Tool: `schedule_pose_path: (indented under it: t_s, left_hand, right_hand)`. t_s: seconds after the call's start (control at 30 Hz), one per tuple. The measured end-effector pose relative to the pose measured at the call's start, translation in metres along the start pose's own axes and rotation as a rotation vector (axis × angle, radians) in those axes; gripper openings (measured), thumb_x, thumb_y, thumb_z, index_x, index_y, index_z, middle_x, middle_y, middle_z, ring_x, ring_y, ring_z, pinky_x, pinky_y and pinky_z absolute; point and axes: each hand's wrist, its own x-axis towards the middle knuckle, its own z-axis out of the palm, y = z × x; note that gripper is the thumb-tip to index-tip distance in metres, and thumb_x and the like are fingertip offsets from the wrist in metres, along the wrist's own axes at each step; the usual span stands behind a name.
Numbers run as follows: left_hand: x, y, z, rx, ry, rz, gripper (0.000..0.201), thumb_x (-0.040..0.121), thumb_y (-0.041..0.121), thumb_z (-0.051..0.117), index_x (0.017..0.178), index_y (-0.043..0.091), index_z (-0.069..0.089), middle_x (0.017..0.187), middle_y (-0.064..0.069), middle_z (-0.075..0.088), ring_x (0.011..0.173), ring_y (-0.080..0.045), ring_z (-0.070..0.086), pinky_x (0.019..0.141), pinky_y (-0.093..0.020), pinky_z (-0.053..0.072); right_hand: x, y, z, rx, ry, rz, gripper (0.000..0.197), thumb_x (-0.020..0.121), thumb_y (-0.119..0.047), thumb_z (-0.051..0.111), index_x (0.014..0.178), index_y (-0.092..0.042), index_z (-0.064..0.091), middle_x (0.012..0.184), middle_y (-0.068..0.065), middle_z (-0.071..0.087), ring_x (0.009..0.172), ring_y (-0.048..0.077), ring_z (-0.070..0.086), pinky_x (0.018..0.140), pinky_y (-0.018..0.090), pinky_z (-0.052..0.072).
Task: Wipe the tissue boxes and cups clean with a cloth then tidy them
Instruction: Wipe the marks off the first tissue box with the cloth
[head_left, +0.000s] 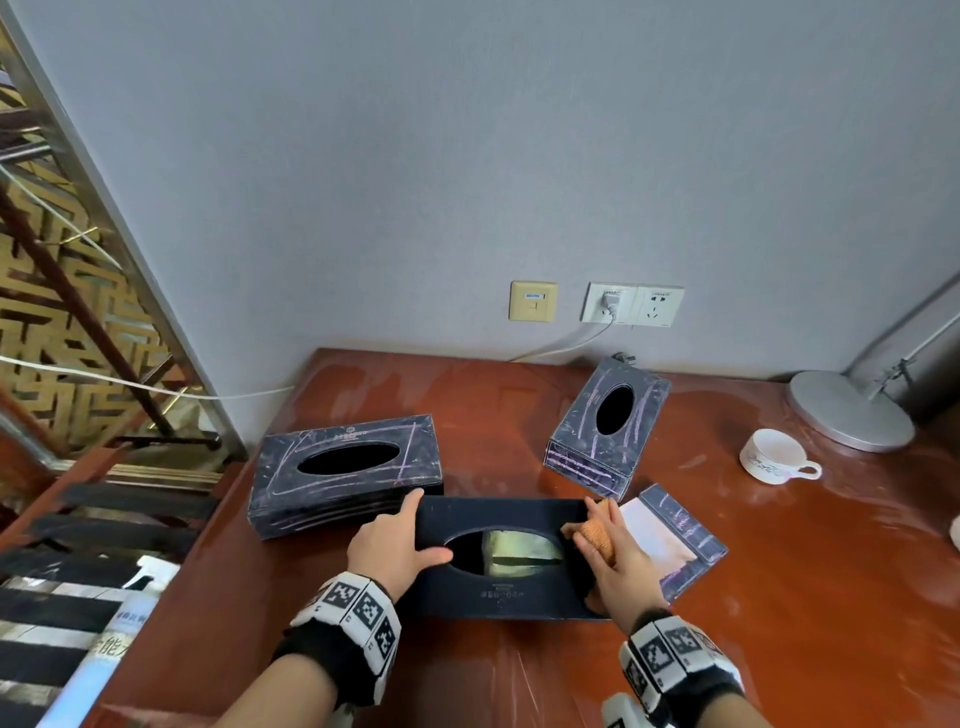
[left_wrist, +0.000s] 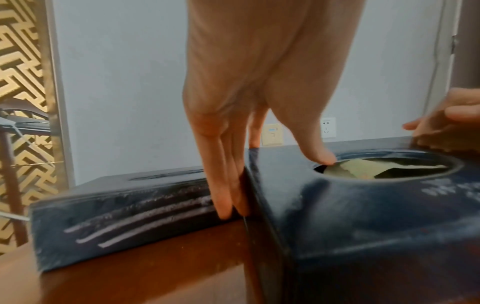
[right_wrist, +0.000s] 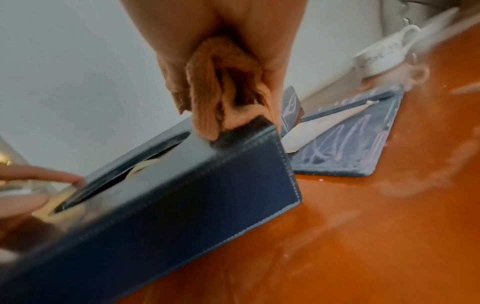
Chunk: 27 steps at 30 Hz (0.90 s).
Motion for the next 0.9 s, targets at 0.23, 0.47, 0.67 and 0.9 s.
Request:
schedule_pose_path:
  t_s: [0.23,0.47,0.67,0.9]
  left_hand:
    - [-0.015,-0.003,0.027,-0.089,-0.123,0.004,0.096,0.077,0.059,0.065,0.150,0.035,0.008,0.131,-0.011,0.041,0.118,-0.032,0.051,0.094,-0.034,0.045]
    - [-0.030,-0.009,0.018,-0.099,-0.185,0.022,0.094,0.068,0.057,0.074,0.141,0.032,0.020,0.121,-0.007,0.041,0.110,-0.031,0.055,0.090,-0.036,0.048]
    - [-0.042,-0.014,0.018,-0.048,-0.236,0.021,0.092,0.066,0.057,0.075,0.136,0.028,0.023,0.119,-0.008,0.041,0.100,-0.028,0.058,0.086,-0.034,0.050]
    - [-0.047,-0.013,0.018,-0.027,-0.236,0.005,0.094,0.068,0.059,0.073,0.138,0.028,0.020,0.122,-0.008,0.041,0.103,-0.028,0.058,0.090,-0.037,0.050]
  right_hand:
    - [-0.014,0.019,0.017,-0.370,-0.180,-0.050,0.064,0.092,-0.041,0.049,0.145,-0.037,0.014,0.154,-0.004,-0.022,0.144,0.027,-0.012,0.117,0.039,0.009]
    - [-0.042,0.023,0.019,-0.375,-0.187,-0.027,0.066,0.089,-0.048,0.050,0.145,-0.038,0.016,0.154,-0.005,-0.022,0.145,0.024,-0.005,0.118,0.034,0.008]
    - [-0.056,0.026,0.022,-0.390,-0.205,-0.048,0.065,0.089,-0.050,0.050,0.145,-0.037,0.018,0.154,-0.005,-0.021,0.145,0.021,-0.003,0.118,0.031,0.008]
    - [-0.063,0.022,0.021,-0.421,-0.209,-0.026,0.065,0.090,-0.050,0.047,0.146,-0.036,0.015,0.154,-0.005,-0.021,0.145,0.023,-0.004,0.118,0.033,0.007]
